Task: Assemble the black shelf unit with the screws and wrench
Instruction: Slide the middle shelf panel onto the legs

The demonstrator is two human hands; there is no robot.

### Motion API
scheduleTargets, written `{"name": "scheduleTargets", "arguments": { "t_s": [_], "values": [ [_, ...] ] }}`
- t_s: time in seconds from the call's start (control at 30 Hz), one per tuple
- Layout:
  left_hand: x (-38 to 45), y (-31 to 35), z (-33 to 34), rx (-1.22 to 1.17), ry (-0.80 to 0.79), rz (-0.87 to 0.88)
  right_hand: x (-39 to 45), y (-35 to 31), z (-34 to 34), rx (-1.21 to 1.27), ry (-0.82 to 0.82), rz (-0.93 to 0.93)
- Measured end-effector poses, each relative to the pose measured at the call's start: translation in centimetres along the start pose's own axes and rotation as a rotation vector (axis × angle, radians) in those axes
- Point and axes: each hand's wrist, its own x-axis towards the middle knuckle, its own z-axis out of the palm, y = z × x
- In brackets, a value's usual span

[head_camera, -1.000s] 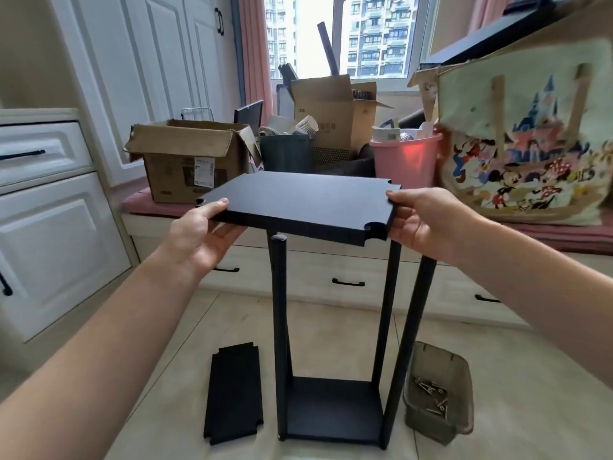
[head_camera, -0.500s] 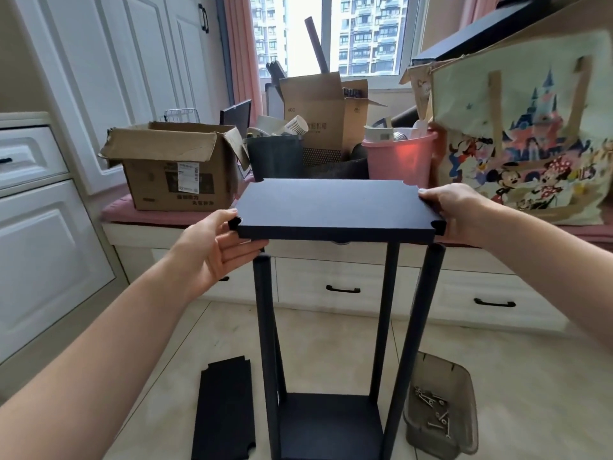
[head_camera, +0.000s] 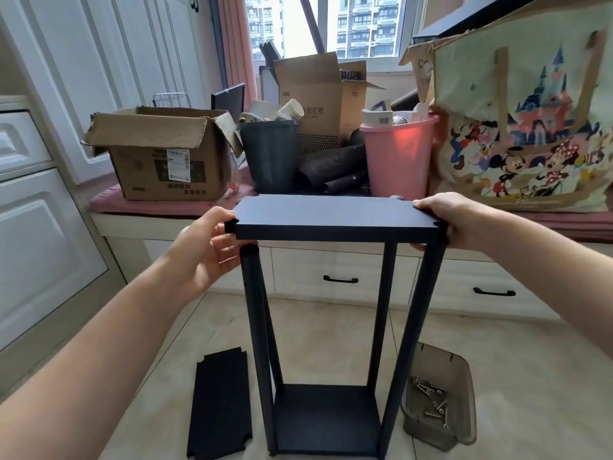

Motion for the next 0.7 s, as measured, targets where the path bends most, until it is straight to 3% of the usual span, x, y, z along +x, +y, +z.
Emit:
{"name": "scheduleTargets", "arguments": {
  "t_s": [0.7],
  "values": [
    [1.5,-1.9,0.5,0.015,0.029,-0.041,2.1,-0.2,-0.4,0.004,-0.047,0.050]
  ]
}}
